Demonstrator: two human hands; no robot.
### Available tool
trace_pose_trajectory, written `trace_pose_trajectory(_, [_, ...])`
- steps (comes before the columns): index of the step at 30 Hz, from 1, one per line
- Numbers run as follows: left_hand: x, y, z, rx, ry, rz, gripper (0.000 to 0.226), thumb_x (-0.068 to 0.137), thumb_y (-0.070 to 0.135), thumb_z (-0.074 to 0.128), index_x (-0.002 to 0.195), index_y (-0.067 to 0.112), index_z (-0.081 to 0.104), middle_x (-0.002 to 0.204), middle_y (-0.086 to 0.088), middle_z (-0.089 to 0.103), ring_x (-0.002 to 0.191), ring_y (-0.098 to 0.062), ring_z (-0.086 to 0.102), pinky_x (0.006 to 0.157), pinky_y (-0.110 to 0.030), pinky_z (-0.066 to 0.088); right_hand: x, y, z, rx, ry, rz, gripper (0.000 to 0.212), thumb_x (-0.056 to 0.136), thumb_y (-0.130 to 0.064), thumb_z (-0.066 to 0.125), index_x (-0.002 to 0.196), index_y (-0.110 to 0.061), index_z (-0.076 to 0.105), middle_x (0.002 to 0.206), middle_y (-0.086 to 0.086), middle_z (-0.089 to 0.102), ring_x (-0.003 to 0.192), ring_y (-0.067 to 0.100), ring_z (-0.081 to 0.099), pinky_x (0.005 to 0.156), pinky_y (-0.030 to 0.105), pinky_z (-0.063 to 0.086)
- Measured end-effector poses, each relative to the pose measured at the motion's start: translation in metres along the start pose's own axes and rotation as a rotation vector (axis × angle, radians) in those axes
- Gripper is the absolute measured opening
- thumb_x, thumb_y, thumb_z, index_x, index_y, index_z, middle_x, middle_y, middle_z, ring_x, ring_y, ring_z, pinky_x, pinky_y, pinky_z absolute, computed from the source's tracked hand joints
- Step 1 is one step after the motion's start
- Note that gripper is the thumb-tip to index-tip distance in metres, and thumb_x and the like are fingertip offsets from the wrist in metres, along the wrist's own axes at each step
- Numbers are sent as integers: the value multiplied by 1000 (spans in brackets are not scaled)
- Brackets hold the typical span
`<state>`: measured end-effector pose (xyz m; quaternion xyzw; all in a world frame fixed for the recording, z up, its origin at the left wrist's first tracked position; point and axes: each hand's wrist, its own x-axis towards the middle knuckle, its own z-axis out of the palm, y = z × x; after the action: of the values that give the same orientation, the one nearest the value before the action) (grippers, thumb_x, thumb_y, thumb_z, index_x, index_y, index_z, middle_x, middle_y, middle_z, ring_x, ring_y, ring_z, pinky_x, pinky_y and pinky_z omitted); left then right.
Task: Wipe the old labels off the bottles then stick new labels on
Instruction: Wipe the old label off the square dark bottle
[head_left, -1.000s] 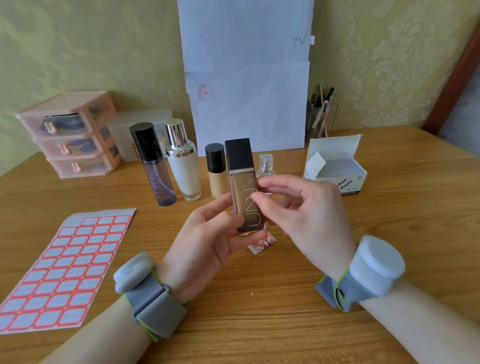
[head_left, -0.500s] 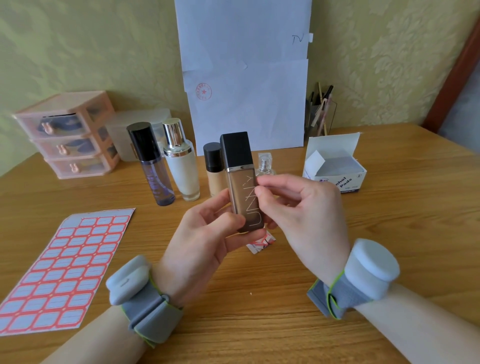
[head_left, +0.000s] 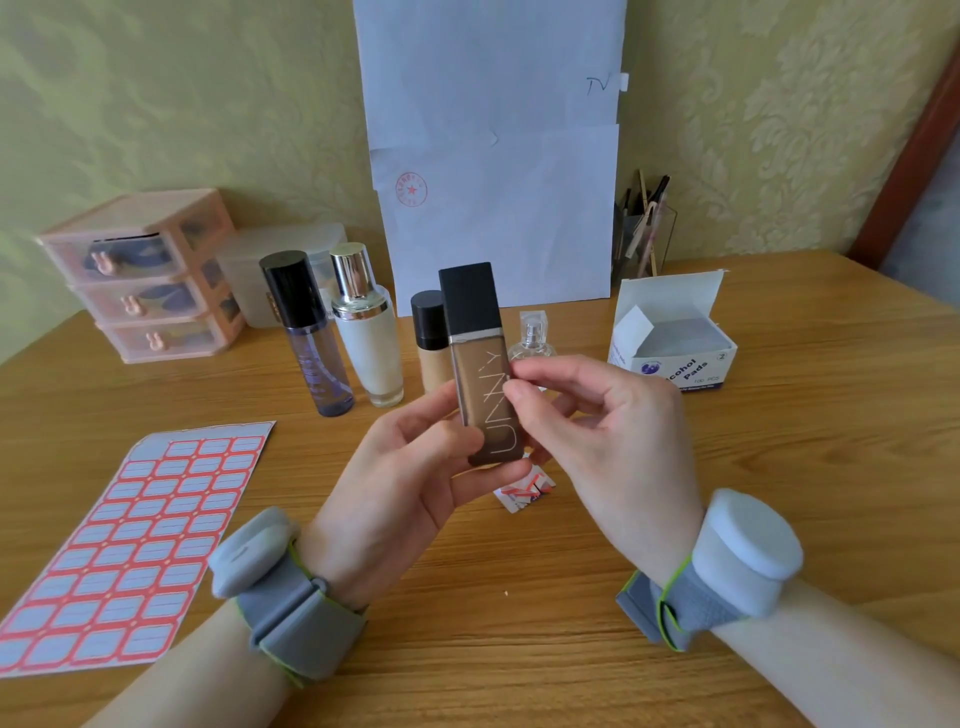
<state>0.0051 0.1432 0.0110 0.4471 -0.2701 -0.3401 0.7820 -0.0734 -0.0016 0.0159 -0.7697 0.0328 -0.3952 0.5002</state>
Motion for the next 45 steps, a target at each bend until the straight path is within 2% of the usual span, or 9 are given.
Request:
trace_pose_trajectory(3, [0, -4, 2, 46, 14, 43, 45, 86, -3, 51, 129, 4, 64, 119, -22, 71, 102, -31, 73, 78, -31, 61, 0, 1, 0, 32, 14, 35, 8, 82, -30, 76, 89, -33, 75, 76, -16, 74, 65, 9, 69, 58, 21, 58])
trace_pose_trajectory(11, [-4, -6, 6, 372, 124, 244, 44, 86, 0, 55, 124, 18, 66, 116, -9, 74, 108, -27, 72, 85, -29, 60, 1, 2, 2, 103, -53, 80, 17, 89, -15, 72, 85, -31, 74, 76, -13, 76, 67, 6, 73, 60, 20, 59])
trace_pose_trajectory(18, [-5, -6, 6, 444, 101, 226, 48, 95, -17, 49, 129, 14, 62, 118, -6, 74, 110, -22, 72, 85, -29, 60, 3, 6, 0, -8, -77, 83, 8, 89, -17, 67, 84, -21, 73, 72, -10, 73, 65, 9, 71, 60, 35, 60])
trace_pose_trajectory(23, [-4, -6, 6, 376, 95, 168, 45, 89, -8, 55, 129, 12, 64, 116, -11, 74, 108, -26, 72, 83, -31, 60, 4, 5, -1, -100, -85, 41, 10, 88, -17, 62, 79, -21, 61, 61, 4, 68, 50, 21, 65, 55, 38, 52])
trace_pose_trajectory(27, [-1, -1, 6, 94, 66, 13, 44, 80, 1, 50, 119, 2, 70, 119, -23, 71, 104, -34, 72, 76, -32, 62, 6, 1, -4, 95, -41, 88, 12, 95, -13, 57, 84, -17, 60, 80, -1, 72, 45, 14, 63, 47, 25, 52])
trace_pose_trajectory(31, [-1, 3, 5, -30, 18, -34, 44, 81, 1, 46, 119, -3, 69, 124, -27, 67, 104, -36, 72, 74, -30, 62, 5, 1, -6, 58, -36, 4, 17, 100, -9, 53, 96, -16, 68, 84, -11, 74, 50, 8, 66, 51, 16, 50])
trace_pose_trajectory(37, [-2, 2, 4, 3, -27, -21, 44, 84, -1, 45, 121, 0, 69, 114, -25, 70, 100, -31, 73, 78, -33, 62, 1, 0, -2, 48, -63, 47, 11, 85, -32, 71, 90, -22, 69, 83, -9, 76, 54, 28, 66, 54, 45, 56])
trace_pose_trajectory(42, [-3, 2, 5, 85, -30, -4, 45, 85, -1, 45, 121, 7, 70, 106, -19, 73, 98, -29, 74, 77, -30, 61, 1, -2, -2, 79, -58, 63, 19, 80, -40, 67, 75, -21, 67, 64, -4, 71, 48, 28, 60, 49, 45, 54])
trace_pose_trajectory(45, [-4, 4, 5, 95, -40, -15, 45, 85, -1, 45, 121, 6, 70, 106, -19, 74, 98, -30, 74, 76, -30, 61, 1, -3, -3, 84, -70, 61, 16, 84, -32, 69, 74, -20, 68, 61, -4, 70, 42, 20, 60, 45, 36, 53])
